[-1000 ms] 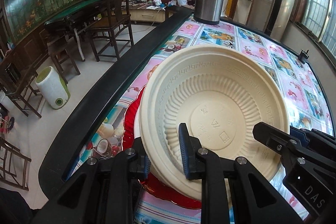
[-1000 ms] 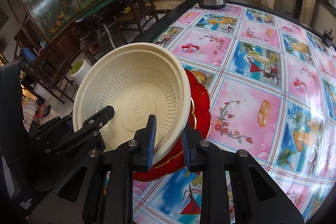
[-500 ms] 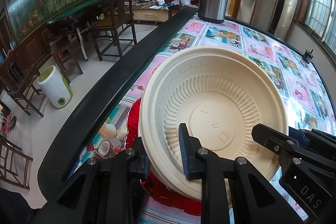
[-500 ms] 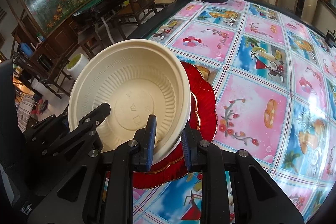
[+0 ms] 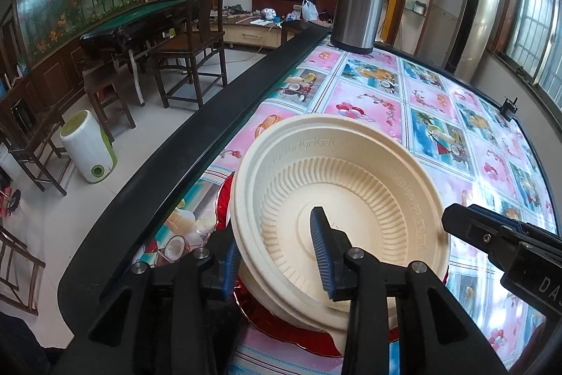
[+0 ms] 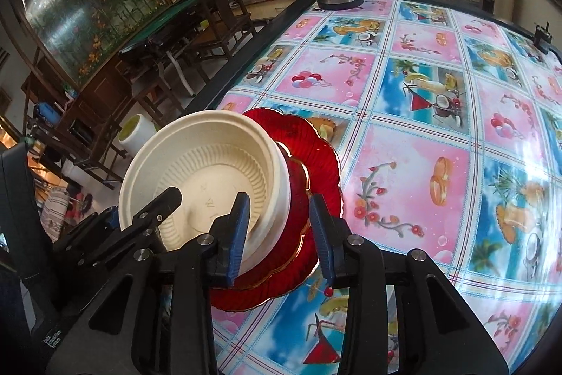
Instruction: Organize plates and bowls
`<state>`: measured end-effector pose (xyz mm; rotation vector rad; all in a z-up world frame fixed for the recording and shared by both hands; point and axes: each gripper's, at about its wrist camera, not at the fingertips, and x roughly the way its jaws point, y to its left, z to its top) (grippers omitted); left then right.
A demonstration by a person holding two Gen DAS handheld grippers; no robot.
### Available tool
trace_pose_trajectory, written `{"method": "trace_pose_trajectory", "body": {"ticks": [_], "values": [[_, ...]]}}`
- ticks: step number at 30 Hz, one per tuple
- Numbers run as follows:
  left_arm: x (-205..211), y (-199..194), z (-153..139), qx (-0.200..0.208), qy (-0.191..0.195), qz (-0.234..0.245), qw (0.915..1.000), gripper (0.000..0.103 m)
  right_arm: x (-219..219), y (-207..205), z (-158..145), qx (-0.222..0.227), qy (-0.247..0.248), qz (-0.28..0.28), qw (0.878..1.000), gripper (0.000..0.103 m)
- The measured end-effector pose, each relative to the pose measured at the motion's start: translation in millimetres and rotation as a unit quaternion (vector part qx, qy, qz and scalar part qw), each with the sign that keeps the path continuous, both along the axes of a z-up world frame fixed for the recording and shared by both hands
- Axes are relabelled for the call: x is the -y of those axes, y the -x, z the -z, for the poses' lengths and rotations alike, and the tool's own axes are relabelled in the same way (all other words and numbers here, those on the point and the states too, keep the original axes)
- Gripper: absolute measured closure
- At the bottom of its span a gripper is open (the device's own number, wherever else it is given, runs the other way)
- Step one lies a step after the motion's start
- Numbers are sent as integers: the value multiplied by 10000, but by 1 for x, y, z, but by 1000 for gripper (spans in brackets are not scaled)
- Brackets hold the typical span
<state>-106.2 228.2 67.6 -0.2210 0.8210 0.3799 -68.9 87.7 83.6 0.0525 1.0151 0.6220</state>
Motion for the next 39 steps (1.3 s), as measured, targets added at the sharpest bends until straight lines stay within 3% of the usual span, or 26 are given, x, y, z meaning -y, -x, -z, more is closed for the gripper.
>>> {"method": "trace_pose_trajectory", "body": {"ticks": [2, 5, 7, 8, 16, 22, 26, 29, 39], "values": [[1, 6, -7, 219, -116, -65, 9997, 41, 7, 3, 0, -12, -39, 35, 10000, 67], [1, 16, -18, 488, -243, -160, 9984, 34, 19, 8, 2, -78, -192, 71, 9998, 67], [2, 19, -24, 530, -246, -181, 9981, 23, 29, 11, 4, -105, -250, 159, 9995, 67], [4, 21, -27, 562, -252, -145, 9980, 22, 34, 12, 5, -107, -272, 202, 9994, 67], [48, 23, -27, 628, -343, 451, 9964, 22, 82, 25, 13, -177, -368, 559, 9976, 67], [85, 25, -15, 505, -747, 773, 9929, 22, 122, 30, 27, -315, -332, 955, 9944, 67], [96, 22, -8, 377, -612, 1009, 9923, 21, 137, 32, 31, -346, -327, 1084, 9930, 67], [100, 24, -6, 358, -714, 1012, 9917, 21, 135, 37, 25, -246, -322, 1044, 9937, 67], [83, 36, -14, 582, -505, 791, 9939, 21, 86, 51, 11, 393, 113, 614, 9973, 67]]}}
